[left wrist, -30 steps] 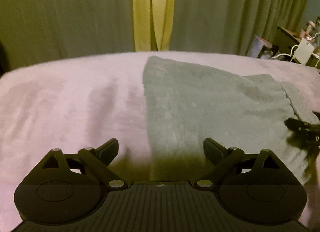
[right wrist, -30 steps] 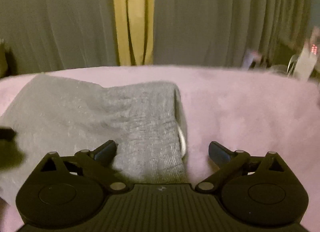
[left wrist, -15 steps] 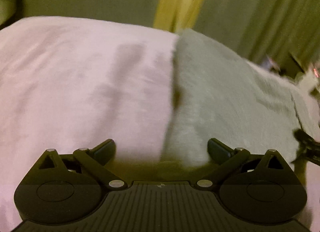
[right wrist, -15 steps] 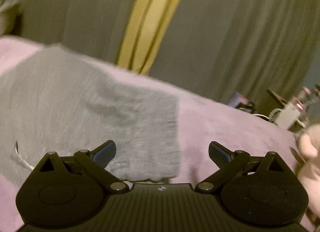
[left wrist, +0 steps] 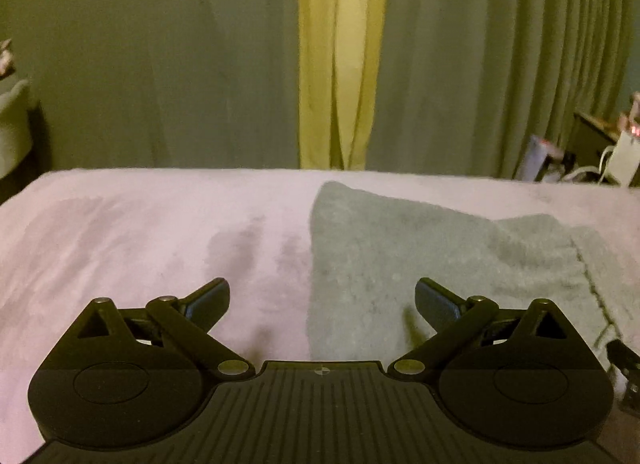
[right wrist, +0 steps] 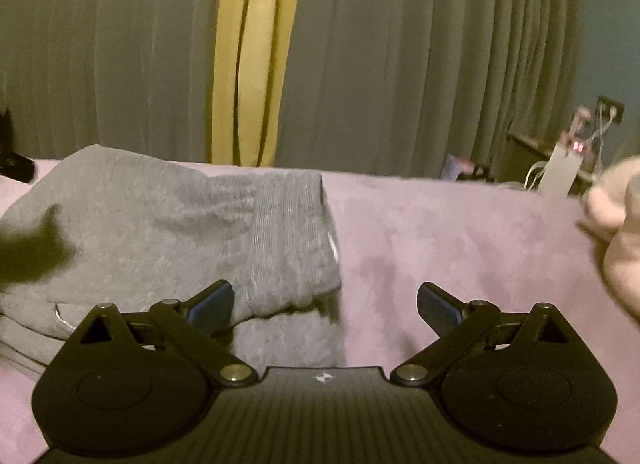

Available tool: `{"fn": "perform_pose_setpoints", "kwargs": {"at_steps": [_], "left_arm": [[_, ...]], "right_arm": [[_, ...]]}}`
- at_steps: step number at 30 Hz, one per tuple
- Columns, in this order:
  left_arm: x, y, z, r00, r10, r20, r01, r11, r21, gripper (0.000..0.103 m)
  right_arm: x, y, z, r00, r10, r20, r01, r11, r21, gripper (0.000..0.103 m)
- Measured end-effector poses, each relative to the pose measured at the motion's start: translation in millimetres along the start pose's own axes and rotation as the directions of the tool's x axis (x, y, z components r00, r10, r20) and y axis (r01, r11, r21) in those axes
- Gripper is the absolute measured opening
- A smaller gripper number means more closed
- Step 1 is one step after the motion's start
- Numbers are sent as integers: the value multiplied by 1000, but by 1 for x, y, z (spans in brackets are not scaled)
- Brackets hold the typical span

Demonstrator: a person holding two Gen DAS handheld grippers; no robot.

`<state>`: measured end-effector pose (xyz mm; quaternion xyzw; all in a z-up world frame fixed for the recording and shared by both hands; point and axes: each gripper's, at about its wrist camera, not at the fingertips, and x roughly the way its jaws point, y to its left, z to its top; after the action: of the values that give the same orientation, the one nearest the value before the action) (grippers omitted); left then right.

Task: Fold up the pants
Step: 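Fold the waistband over onto the legs and open both tools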

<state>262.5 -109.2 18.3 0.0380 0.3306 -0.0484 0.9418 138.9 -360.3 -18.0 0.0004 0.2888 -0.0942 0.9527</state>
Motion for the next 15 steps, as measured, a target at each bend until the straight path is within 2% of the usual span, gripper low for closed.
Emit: {"fn": "perform_pose_setpoints", "kwargs": {"at_steps": [1, 3, 5, 6, 8, 12, 15], "left_arm": [[7, -4, -2, 1000, 27, -15, -27, 999, 27, 102], [27, -9, -8, 990, 133, -46, -129, 987, 93, 103], [37, -2, -15, 981, 179, -71, -171, 980, 101, 103], [46, 3, -18, 973, 202, -108, -193, 977, 89, 103], [52, 13, -23, 968, 204, -148, -199, 979, 48, 103], [35, 20, -22, 962, 219, -163, -220, 975, 12, 103], [9, 25, -35, 970, 189, -153, -193, 981, -8, 103]], "right_arm": [[1, -1, -2, 1000, 3, -1, -3, 1000, 13, 99], [1, -3, -4, 1000, 17, 0, -17, 999, 32, 99], [3, -5, -4, 1000, 30, 0, -30, 999, 31, 99], [4, -6, -4, 999, 36, 0, -36, 999, 30, 99], [4, -5, -4, 999, 44, -5, -44, 999, 24, 99], [-2, -3, 1, 999, 24, -28, -24, 1000, 1, 99], [-11, 1, -1, 998, 8, -64, -10, 1000, -23, 99]]}}
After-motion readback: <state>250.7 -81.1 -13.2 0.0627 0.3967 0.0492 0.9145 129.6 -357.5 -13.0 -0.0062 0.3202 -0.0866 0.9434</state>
